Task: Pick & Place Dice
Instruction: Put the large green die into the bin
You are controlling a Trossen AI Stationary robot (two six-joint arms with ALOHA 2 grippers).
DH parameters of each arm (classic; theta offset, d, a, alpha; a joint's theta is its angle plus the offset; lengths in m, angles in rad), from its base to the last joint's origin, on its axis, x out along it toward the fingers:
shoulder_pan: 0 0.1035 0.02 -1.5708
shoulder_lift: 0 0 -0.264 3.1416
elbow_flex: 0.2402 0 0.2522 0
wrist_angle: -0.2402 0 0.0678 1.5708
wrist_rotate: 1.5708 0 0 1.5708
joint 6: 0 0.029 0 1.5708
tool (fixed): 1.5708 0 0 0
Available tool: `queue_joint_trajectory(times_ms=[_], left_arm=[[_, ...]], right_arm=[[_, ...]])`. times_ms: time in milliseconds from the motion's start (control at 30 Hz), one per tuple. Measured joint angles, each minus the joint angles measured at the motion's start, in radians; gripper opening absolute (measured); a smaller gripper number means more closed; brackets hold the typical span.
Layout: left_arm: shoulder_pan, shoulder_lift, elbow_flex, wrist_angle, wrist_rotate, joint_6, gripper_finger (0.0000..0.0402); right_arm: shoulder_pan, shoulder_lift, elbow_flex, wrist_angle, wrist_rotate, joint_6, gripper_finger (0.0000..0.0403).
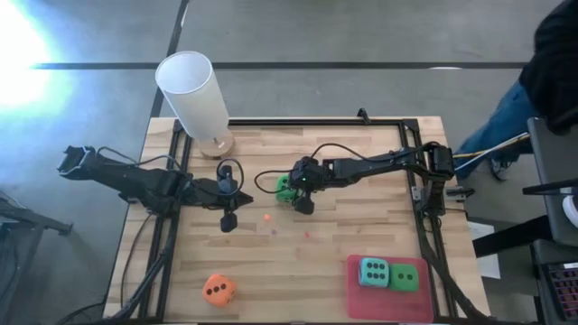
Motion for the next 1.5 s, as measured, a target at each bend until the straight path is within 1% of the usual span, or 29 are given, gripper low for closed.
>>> queue_joint_trajectory(times_ms=[167, 333, 433, 933, 1100, 1500], left_arm=[[0.0, 0.0, 0.0, 0.0, 0.0, 0.0, 0.0036], [0.0, 0.0, 0.0, 0.0, 0.0, 0.0, 0.0036], [0.0, 0.0, 0.0, 0.0, 0.0, 0.0, 0.0036], [0.0, 0.0, 0.0, 0.0, 0.0, 0.0, 0.0036], [0.0, 0.0, 0.0, 0.0, 0.0, 0.0, 0.0036], [0.0, 0.0, 0.0, 0.0, 0.0, 0.0, 0.0036]], right_arm=[[0.0, 0.0, 0.0, 0.0, 0.003, 0.003, 0.0325], [0.0, 0.0, 0.0, 0.0, 0.012, 0.057, 0.0325], [0.0, 0.0, 0.0, 0.0, 0.02, 0.06, 0.0325], [0.0, 0.0, 0.0, 0.0, 0.026, 0.06, 0.0325], [0.0, 0.0, 0.0, 0.009, 0.027, 0.059, 0.032], [0.002, 0.0, 0.0, 0.022, 0.035, 0.016, 0.0315]])
